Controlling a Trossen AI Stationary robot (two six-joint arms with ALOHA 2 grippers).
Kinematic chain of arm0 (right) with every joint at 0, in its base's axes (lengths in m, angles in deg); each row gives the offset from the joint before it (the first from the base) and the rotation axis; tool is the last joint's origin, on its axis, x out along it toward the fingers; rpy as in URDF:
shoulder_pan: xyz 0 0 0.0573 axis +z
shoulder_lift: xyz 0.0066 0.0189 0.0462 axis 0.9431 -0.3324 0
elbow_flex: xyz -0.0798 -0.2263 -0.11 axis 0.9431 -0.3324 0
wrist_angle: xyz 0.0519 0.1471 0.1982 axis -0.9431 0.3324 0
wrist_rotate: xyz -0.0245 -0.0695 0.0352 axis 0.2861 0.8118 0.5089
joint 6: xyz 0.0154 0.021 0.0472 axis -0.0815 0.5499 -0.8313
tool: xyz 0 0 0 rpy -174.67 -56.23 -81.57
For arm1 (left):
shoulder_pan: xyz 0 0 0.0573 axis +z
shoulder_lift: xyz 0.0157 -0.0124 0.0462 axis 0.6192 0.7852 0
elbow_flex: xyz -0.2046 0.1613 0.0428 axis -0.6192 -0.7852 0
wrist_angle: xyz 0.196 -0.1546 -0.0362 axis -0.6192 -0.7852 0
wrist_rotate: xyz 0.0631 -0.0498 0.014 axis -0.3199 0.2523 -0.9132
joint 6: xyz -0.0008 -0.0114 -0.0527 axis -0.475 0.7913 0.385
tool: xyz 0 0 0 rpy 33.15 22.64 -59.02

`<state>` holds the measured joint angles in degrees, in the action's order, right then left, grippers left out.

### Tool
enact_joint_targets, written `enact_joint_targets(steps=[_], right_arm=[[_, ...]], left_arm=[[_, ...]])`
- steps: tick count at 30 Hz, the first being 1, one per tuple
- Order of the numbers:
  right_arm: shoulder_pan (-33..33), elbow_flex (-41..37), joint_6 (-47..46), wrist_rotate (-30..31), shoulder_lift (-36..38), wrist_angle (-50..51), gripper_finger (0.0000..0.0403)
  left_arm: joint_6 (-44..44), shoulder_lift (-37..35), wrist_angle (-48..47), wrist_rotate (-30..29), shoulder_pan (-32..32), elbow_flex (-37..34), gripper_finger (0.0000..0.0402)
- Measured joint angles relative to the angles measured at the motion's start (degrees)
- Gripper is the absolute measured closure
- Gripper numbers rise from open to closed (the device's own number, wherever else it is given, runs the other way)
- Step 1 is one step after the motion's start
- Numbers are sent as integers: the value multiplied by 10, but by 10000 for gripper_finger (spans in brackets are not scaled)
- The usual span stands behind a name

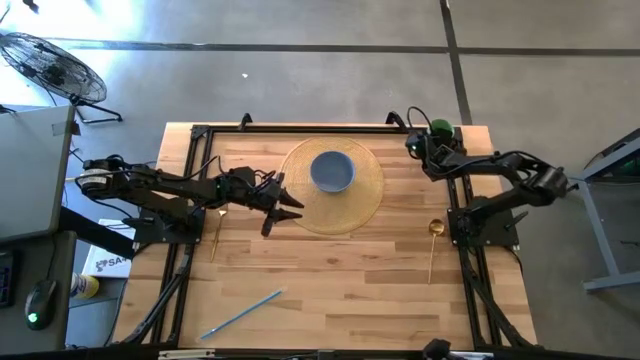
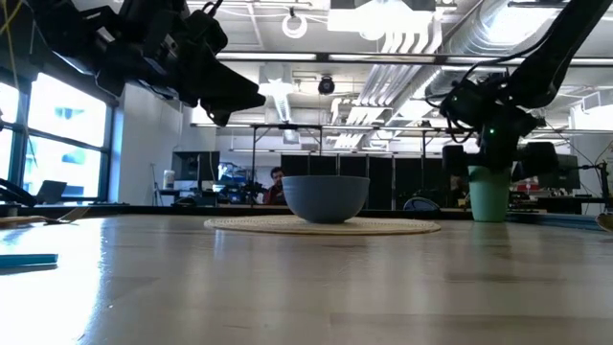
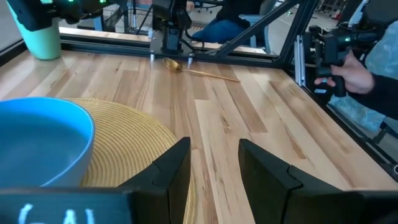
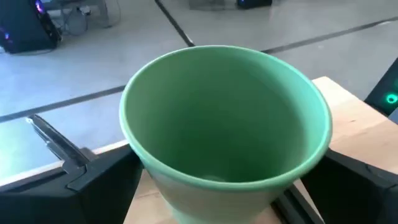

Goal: Pick & Place Utensil
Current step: Put the green cup on the brown placemat to the top right of the blue bowl

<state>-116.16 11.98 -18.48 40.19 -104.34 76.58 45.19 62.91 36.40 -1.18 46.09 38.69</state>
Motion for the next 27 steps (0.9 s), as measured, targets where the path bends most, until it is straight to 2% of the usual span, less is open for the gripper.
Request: enact_joint_targets(steps=[9,17,22,27], right_arm=[[3,0,2,20,-14,-15,9],[3,0,2,25,-14,-15,42],[4,0,22,19,-13,-15,46],[19,0,52,7,-6,-13,46]], left_arm=[[0,0,0,8,0,0,269],[0,0,0,8,0,0,269],[0,0,0,8,0,0,269],[0,0,1,38,0,0,269]])
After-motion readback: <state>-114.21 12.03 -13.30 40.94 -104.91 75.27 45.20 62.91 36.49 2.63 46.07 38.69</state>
